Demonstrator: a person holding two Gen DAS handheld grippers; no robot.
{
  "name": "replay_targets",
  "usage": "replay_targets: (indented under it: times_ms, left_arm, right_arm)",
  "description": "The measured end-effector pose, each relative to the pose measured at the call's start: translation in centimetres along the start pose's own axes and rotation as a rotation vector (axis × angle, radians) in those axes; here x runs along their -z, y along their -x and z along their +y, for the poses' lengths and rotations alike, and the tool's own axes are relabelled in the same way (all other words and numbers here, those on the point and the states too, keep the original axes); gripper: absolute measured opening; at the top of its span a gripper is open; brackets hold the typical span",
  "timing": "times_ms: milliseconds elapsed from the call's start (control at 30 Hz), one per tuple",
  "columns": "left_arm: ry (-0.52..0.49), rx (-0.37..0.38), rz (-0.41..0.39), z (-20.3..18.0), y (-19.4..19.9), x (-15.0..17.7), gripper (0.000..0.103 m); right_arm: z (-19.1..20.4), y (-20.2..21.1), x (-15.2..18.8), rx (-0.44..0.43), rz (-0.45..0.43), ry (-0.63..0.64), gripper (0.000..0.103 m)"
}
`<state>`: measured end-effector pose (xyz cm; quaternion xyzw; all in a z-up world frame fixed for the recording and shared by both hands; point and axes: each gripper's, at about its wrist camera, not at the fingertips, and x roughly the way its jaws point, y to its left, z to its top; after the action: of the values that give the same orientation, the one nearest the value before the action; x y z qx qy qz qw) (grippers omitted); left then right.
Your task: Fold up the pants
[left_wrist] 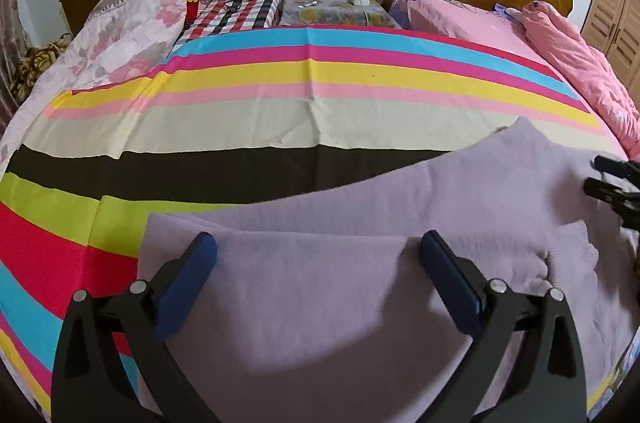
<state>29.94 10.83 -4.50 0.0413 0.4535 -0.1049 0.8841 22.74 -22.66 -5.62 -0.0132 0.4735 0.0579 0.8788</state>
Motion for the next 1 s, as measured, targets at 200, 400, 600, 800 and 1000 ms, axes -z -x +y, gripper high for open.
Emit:
replay_targets:
  times_ms: [200, 400, 600, 800, 1000]
  left_arm:
    - [-0.012, -0.020, 0.000, 0.3, -0.2, 0.1, 0.102]
    - [-0.017, -0.029, -0.001, 0.1, -0.2, 0.1, 0.102]
    - [-0.017, -0.030, 0.000, 0.1, -0.2, 0.1, 0.102]
    - [-0.017, -0.030, 0.000, 0.1, -0.2, 0.1, 0.102]
    - [-0.018, -0.031, 0.001, 0.1, -0.2, 0.1, 0.102]
  right_arm:
    - [-2.7, 0.6, 0.3, -0.101, -0.051, -0.106, 0.085]
    - [-2.3, 5.8, 2.5, -0.130, -0.116, -0.153, 0.088]
    - [1.8, 7.8, 7.6, -0.004, -0.033, 0.081, 0.088]
    - [0.7, 6.1, 9.3, -0.016, -0.042, 0.035, 0.099]
    - [0.5, 6.4, 9.8, -0.032, -0.061, 0.029, 0.099]
